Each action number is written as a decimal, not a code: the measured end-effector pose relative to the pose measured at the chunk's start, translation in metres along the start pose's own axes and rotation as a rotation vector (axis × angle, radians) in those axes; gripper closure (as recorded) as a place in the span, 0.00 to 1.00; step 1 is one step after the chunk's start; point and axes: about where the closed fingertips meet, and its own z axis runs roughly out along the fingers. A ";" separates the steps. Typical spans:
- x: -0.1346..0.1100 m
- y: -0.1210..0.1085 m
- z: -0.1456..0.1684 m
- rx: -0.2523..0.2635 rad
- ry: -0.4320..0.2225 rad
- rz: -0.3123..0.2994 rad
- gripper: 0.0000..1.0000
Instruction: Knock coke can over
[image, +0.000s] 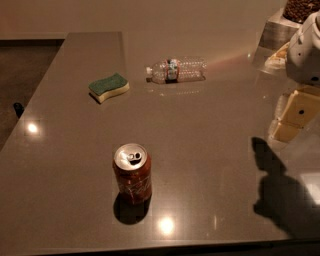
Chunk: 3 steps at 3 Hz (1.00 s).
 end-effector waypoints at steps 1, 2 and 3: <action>0.000 0.000 0.000 0.000 0.000 0.000 0.00; -0.018 0.013 0.005 -0.032 -0.102 -0.024 0.00; -0.042 0.031 0.010 -0.088 -0.238 -0.067 0.00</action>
Offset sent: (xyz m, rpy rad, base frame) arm -0.0210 0.0537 -0.0096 0.2550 0.0169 0.1384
